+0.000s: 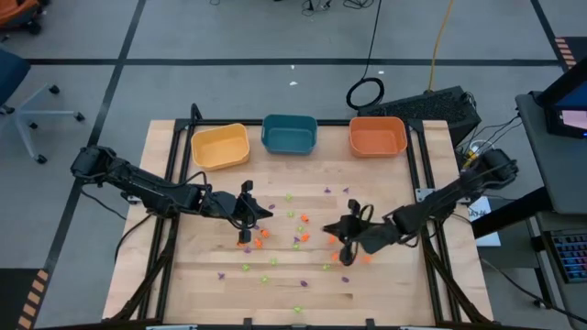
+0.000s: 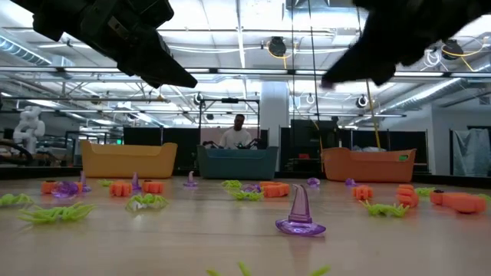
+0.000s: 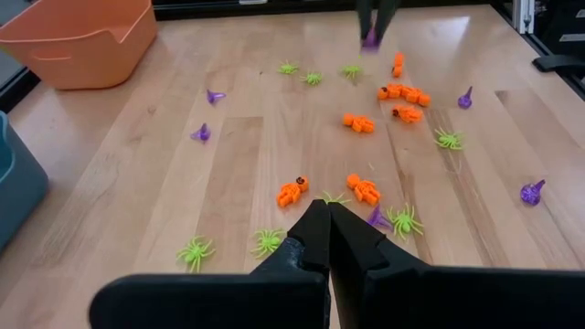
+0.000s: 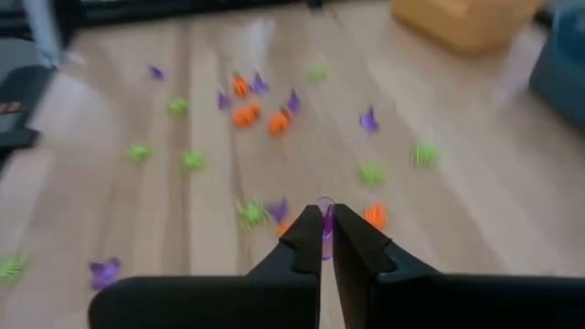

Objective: Sort Halloween decoration
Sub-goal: Put the violet witch hat toy into the orange bin

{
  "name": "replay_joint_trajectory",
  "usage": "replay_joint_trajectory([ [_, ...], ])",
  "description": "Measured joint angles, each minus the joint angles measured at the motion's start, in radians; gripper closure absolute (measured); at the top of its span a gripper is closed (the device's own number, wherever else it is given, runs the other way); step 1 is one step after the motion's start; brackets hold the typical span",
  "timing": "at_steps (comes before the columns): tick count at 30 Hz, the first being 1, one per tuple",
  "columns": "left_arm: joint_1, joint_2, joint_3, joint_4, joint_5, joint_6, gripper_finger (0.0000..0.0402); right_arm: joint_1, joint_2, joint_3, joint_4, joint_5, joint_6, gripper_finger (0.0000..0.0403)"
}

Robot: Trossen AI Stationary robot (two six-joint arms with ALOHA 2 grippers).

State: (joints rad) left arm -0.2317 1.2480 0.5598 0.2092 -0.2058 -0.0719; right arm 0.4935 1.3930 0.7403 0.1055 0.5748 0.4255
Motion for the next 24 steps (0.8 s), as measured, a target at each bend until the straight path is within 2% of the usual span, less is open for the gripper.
replay_joint_trajectory([
  [5,0.001,0.0,0.0,0.0,0.0,0.008,0.0402,0.014,-0.052,-0.004,0.042,0.074,-0.104,0.0403],
  [12,0.001,0.0,0.0,0.023,-0.001,0.033,0.0402,-0.02,-0.018,-0.107,0.493,0.072,-0.374,0.0403],
  [16,0.001,0.0,0.0,0.024,-0.002,0.028,0.0402,-0.08,-0.018,-0.136,0.7,-0.047,-0.496,0.0403],
  [20,0.001,0.0,0.0,0.025,-0.003,0.027,0.0402,-0.139,-0.016,-0.137,0.743,-0.203,-0.517,0.0403],
  [24,0.001,0.0,0.0,0.03,-0.004,0.026,0.0402,-0.173,-0.016,-0.137,0.743,-0.27,-0.507,0.0403],
])
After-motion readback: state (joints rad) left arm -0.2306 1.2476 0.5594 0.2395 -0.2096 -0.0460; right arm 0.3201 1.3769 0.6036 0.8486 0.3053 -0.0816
